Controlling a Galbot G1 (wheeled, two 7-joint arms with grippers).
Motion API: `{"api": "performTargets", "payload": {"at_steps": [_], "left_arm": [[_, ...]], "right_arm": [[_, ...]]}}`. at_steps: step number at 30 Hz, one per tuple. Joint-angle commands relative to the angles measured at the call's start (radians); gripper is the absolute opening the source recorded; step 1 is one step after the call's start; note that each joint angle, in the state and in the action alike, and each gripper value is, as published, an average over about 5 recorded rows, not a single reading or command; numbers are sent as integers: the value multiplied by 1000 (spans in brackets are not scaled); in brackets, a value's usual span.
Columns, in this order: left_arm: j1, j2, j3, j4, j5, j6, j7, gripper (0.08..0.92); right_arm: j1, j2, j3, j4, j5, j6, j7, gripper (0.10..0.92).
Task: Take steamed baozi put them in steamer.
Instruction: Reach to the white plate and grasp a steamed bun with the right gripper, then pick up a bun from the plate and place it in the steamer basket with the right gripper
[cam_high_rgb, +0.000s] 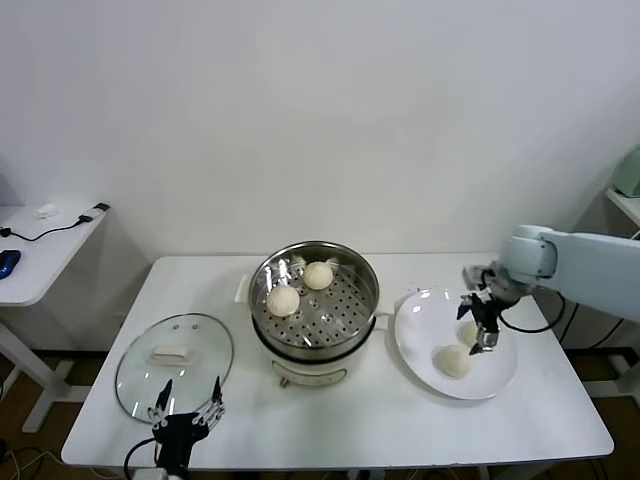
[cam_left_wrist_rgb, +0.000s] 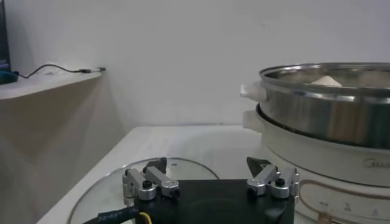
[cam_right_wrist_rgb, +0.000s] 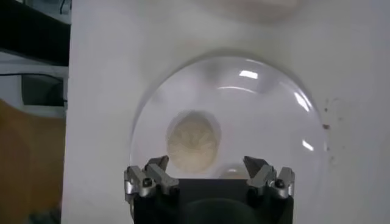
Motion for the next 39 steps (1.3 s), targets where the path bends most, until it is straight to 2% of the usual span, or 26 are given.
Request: {"api": "performTargets", "payload": {"at_steps": [1, 13, 21, 23, 31, 39], "left_arm": [[0, 0, 3, 4, 1, 2, -1, 823], [1, 3, 4, 7, 1, 4, -3, 823], [4, 0, 7, -1, 0, 7, -3, 823], [6, 0, 8, -4, 0, 7, -3, 823], [10, -1, 14, -16, 2, 10, -3, 823], [14, 1, 26, -22, 10, 10, -1, 823]], "right_arm": [[-182, -13, 97, -26, -42, -38, 61, 823], [-230, 3, 145, -50, -48, -60, 88, 817], [-207, 3, 165, -46, -67, -47, 76, 648], [-184, 0, 166, -39, -89, -33, 56, 630], [118, 46, 177, -73, -166, 156, -175, 619], [395, 233, 240, -78, -88, 409, -330, 619]]}}
